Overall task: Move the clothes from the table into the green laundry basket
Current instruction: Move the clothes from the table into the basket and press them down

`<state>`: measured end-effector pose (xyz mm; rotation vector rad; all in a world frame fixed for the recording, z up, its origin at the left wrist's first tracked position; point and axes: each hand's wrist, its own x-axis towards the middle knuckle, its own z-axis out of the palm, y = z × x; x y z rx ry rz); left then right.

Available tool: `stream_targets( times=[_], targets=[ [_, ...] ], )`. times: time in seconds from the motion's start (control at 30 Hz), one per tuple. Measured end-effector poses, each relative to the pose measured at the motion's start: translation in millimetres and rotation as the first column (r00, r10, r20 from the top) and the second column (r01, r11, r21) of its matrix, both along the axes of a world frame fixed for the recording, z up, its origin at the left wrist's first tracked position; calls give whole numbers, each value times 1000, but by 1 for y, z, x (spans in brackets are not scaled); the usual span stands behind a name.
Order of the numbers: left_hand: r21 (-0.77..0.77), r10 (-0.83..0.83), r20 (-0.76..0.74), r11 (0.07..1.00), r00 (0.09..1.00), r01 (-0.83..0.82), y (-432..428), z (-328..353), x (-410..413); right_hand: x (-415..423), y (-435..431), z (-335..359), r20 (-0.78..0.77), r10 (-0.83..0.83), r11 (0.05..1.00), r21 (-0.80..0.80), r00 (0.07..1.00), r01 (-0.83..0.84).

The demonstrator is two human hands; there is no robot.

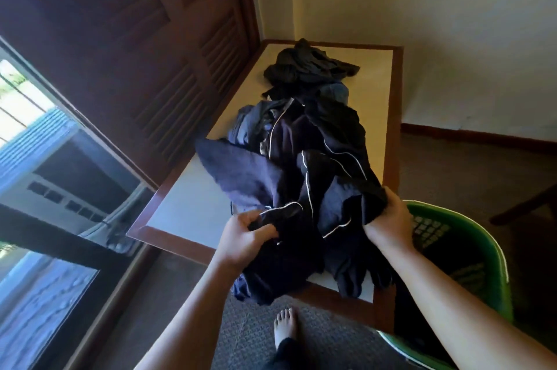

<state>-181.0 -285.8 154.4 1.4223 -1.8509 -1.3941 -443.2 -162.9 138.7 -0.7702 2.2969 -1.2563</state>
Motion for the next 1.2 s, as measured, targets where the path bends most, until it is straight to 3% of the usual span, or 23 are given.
stream_targets(
  times=[0.07, 0.13, 0.2, 0.33, 0.43, 0.5, 0.57, 0.63, 0.73, 0.83, 0.9, 0.97, 1.03, 1.2],
  targets=[
    [-224, 70, 184, 974, 980, -27, 12, -8, -4, 8, 12, -2, 10, 24, 1000, 11, 1000, -24],
    [-332, 175, 355, 942, 918, -51, 20, -14, -8, 12, 21, -10, -10, 32, 999, 31, 999, -31],
    [-322, 147, 451, 947, 881, 7, 25, -24, -10, 20, 31, -11, -25, 17, 996, 83, 1000, -15],
    [-170, -129, 578, 946, 805, 274, 28, -42, -19, 33, 51, -13, -35, 1, 994, 111, 999, 2],
    [22, -317, 726, 898, 611, 440, 35, -57, -22, 38, 68, -20, -68, -31, 994, 106, 997, 38],
    [41, -315, 799, 879, 513, 475, 39, -62, -19, 43, 79, -25, -81, -32, 990, 133, 996, 43],
    [-69, -227, 813, 877, 537, 475, 37, -60, -16, 49, 91, -31, -115, -40, 985, 164, 993, 59],
    [-117, -202, 773, 886, 601, 448, 37, -52, -12, 58, 105, -34, -130, -63, 983, 163, 990, 84],
    [-85, -236, 584, 934, 777, 347, 40, -39, 1, 75, 123, -37, -135, -99, 984, 134, 986, 117],
    [25, -241, 264, 970, 934, 243, 39, -23, 20, 89, 130, -33, -123, -147, 976, 141, 981, 164],
    [90, -212, 5, 973, 977, 210, 38, -12, 30, 97, 132, -32, -118, -170, 975, 124, 978, 184],
    [128, -259, -208, 949, 943, 289, 38, 8, 34, 104, 131, -28, -100, -171, 978, 104, 980, 182],
    [162, -345, -285, 902, 894, 400, 33, 30, 38, 109, 128, -28, -75, -179, 980, 77, 981, 185],
    [229, -694, -73, 688, 717, 689, 6, 57, 42, 113, 119, -33, -1, -111, 992, 62, 994, 111]
  ],
)
